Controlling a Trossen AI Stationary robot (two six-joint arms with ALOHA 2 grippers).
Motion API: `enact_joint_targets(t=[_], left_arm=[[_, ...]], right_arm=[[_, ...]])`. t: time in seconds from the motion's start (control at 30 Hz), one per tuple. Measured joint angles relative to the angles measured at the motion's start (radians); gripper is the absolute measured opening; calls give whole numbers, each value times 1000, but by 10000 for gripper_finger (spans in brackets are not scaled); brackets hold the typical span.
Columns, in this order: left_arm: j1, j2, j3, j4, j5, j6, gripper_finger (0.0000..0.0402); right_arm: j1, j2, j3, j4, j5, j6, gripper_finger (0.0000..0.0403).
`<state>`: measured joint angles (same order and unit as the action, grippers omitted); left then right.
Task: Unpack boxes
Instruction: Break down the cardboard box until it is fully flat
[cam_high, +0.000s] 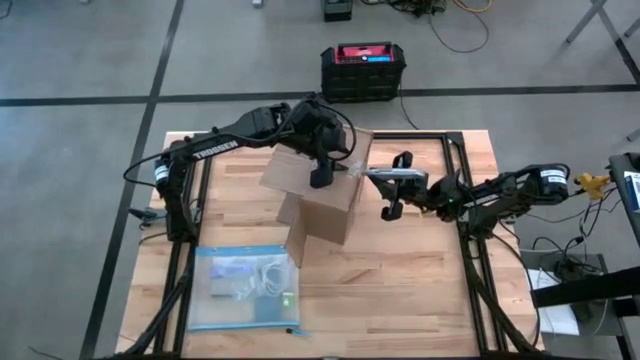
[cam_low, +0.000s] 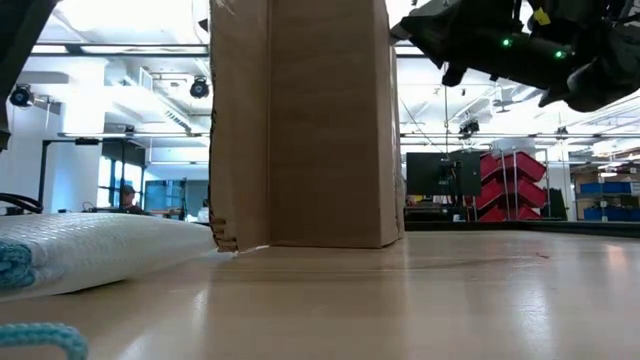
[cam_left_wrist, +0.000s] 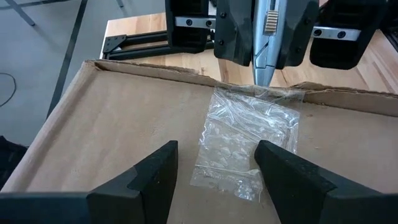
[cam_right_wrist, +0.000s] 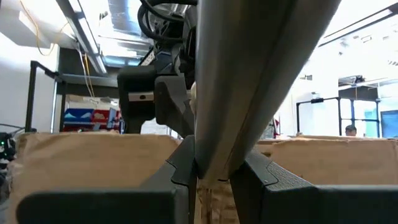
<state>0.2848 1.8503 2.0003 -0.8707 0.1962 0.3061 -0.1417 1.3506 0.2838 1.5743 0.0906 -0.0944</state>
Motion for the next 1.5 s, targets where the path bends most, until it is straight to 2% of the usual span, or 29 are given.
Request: enact_joint_targets(t=[0.33, 0.57, 1.0, 1.5], left_arm=[[0, 0, 0, -2, -7, 0, 207], [0, 0, 0, -4, -8, 0, 210], [0, 0, 0, -6, -31, -1, 211], [1, 0, 0, -8, -32, -1, 209]], right_arm=[[13, -2, -11, -1, 40, 75, 47], [21, -1, 14, -12, 53, 73, 47], [73, 30, 13, -13, 150, 58, 47], [80, 11, 17, -28, 154, 128, 47]])
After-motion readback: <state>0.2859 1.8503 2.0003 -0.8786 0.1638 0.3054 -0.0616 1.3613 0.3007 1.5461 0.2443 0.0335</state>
